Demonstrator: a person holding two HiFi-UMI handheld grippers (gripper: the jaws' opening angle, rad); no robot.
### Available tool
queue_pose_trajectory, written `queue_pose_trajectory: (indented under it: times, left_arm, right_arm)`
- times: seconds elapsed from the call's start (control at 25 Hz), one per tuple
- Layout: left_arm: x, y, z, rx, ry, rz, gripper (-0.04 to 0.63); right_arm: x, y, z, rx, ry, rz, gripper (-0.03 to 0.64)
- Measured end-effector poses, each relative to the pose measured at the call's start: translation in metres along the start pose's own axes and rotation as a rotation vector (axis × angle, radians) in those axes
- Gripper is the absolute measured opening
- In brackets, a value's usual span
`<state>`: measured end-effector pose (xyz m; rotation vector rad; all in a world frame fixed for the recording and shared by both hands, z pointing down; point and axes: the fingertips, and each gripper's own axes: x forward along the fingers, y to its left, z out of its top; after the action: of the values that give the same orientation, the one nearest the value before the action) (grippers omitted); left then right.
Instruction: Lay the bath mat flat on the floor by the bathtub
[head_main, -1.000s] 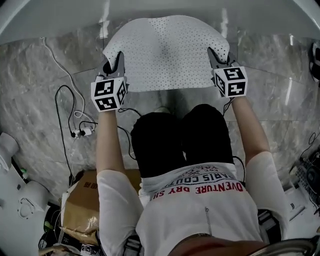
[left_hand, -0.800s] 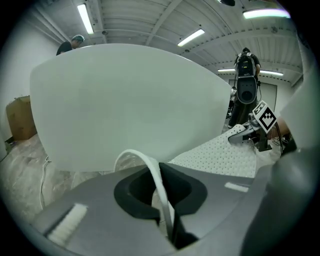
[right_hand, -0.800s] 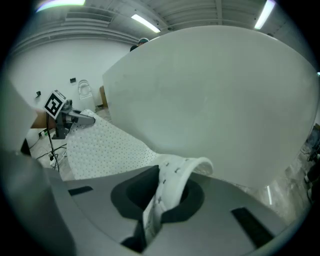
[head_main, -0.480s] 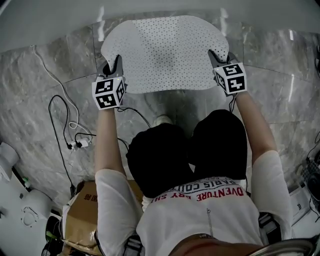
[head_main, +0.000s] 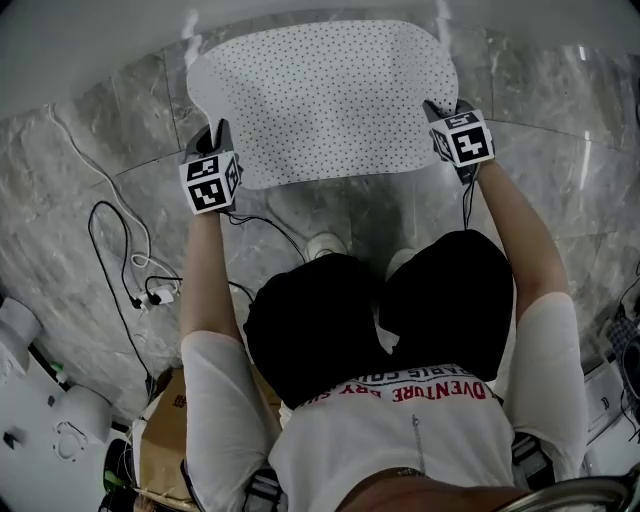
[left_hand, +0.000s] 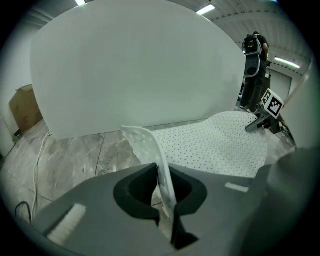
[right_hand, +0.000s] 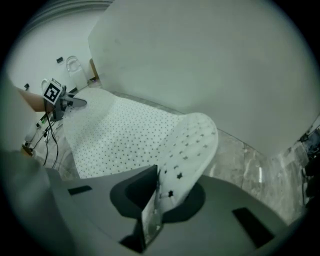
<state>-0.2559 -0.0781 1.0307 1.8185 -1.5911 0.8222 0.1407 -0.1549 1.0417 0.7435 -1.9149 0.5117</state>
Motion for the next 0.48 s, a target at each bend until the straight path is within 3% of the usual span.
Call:
queue_pose_trajectory:
  times: [0.24, 0.28, 0.4, 0.48]
  left_arm:
    - [0.017, 0.038, -0.039, -0.088, 0.09, 0.097, 0.026]
    - [0.018, 0.044, -0.044, -0.106, 0.107, 0.117, 0.07]
    - [0.018, 0.058, -0.054, -0.169, 0.12, 0.164, 0.308]
    - [0.015, 0.07, -0.056, -0.195, 0.108, 0.223, 0.379]
  right_arm:
    - [0.032, -0.027, -0.027, 0.069, 0.099, -0.041, 0.058]
    - [0.034, -0.03, -0.03, 0.093, 0.107, -0.056, 0.086]
    - [0.038, -0.035, -0.04, 0.152, 0.133, -0.094, 0.229]
    - [0.037, -0.043, -0.046, 0.172, 0.148, -0.141, 0.258]
